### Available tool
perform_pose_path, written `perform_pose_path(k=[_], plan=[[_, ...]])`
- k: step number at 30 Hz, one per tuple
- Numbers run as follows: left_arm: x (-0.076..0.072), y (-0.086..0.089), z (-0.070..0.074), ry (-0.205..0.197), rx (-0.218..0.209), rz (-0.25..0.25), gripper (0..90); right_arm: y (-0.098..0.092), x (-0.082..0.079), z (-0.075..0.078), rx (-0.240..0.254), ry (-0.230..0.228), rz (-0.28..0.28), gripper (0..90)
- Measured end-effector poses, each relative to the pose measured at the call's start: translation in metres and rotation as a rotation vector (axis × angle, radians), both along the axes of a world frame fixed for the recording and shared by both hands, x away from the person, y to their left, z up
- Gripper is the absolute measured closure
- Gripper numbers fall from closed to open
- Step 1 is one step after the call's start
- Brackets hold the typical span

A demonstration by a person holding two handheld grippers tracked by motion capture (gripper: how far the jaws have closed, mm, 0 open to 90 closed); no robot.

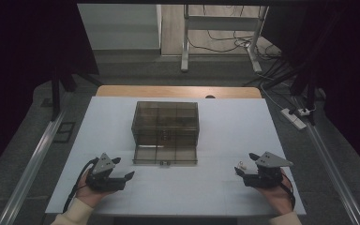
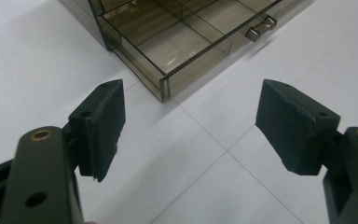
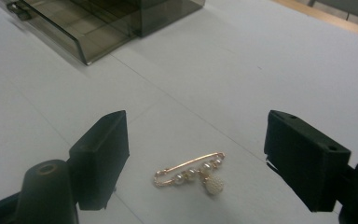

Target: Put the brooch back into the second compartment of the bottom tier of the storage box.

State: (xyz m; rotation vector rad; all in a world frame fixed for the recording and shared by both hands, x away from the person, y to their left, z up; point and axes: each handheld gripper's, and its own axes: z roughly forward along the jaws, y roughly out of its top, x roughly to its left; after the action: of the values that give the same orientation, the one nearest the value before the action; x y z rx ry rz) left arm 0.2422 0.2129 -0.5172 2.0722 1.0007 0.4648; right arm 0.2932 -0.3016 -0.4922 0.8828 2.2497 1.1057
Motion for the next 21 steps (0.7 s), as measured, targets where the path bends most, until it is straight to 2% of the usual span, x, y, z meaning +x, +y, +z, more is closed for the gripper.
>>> perform_pose_path(k=[9, 14, 18, 21], plan=[[0.001, 0.001, 0.000, 0.002, 0.004, -0.001, 25.2, 0.001, 0.006, 0.001, -0.065, 0.030, -0.027, 21.1], [0.001, 0.000, 0.000, 0.004, 0.005, -0.001, 25.2, -0.002, 0.009, 0.000, -0.076, 0.059, -0.043, 21.3], [0.002, -0.001, 0.000, 0.005, 0.007, -0.003, 25.1, -0.003, 0.014, 0.003, -0.100, 0.089, -0.058, 22.6], [0.002, 0.001, 0.000, 0.005, 0.004, 0.000, 25.0, -0.001, 0.020, 0.006, -0.115, 0.131, -0.071, 22.9]])
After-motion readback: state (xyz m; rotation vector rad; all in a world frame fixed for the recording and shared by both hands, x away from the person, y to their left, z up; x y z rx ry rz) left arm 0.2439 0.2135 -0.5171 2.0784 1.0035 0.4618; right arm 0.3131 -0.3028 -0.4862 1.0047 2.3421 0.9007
